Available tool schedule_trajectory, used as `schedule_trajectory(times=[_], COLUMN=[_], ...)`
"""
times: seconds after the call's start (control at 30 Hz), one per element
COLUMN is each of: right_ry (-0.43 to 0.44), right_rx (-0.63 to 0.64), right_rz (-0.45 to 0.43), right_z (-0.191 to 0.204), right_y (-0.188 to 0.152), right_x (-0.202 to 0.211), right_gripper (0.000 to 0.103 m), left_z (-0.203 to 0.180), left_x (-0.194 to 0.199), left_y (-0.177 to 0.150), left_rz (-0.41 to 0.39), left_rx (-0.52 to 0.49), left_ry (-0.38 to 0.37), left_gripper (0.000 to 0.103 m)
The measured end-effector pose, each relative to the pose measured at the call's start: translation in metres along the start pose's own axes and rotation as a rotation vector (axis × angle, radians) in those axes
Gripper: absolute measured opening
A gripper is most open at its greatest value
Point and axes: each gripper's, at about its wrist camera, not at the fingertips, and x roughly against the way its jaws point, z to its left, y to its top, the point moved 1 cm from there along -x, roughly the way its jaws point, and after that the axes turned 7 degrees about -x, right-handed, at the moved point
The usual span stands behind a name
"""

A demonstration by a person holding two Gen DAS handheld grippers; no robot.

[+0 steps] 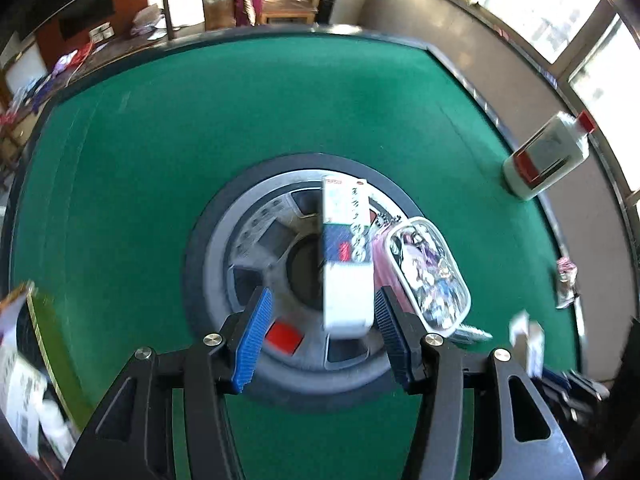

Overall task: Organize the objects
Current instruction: 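Grasp the white-and-blue ointment box with the right tool while the left tool grasps a blue medicine box, then carry the ointment box and blue medicine box over the white tray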

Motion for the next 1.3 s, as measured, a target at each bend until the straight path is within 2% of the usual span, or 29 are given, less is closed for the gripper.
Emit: schedule_trajectory(times=[0.3, 0.37, 0.4, 0.43, 0.53, 0.77, 1.07, 1.3], right_ry=[0.021, 0.026, 0.029, 0.033, 0.043, 0.074, 0.102, 0.120], right_rx=[0.005, 0.013, 0.016, 0.020, 0.026, 0.058, 0.172, 0.271], right_rz=[0.016, 0.017, 0.017, 0.017, 0.012, 0.023, 0.083, 0.119], right_z=[-0.008, -0.008, -0.006, -0.006, -0.006, 0.015, 0.083, 0.140], right_y=[-0.014, -0.016, -0.017, -0.017, -0.019, -0.027, -0.058, -0.083], right_x=[0.002, 0.005, 0.005, 0.006, 0.011, 0.008, -0.017, -0.035], right_gripper=[0.026, 0.026, 0.026, 0.026, 0.027, 0.027, 0.027, 0.027], left_z=[-0.016, -0.012, -0.010, -0.007, -0.005, -0.006, 0.002, 0.030], left_x=[-0.047, -0.055, -0.057, -0.058, -0.051, 0.000, 0.066, 0.103], left_y=[0.028, 0.029, 0.028, 0.026, 0.017, -0.041, -0.140, -0.190], left_rz=[0.037, 0.036, 0.039, 0.042, 0.029, -0.054, -0.133, -0.171], left_rx=[0.020, 0.052, 0.069, 0.085, 0.084, 0.050, 0.032, 0.067], left_ry=[0.098, 0.089, 0.080, 0.074, 0.074, 0.065, 0.066, 0.077], left_gripper=[0.048, 0.048, 0.041, 0.029, 0.029, 0.029, 0.029, 0.029])
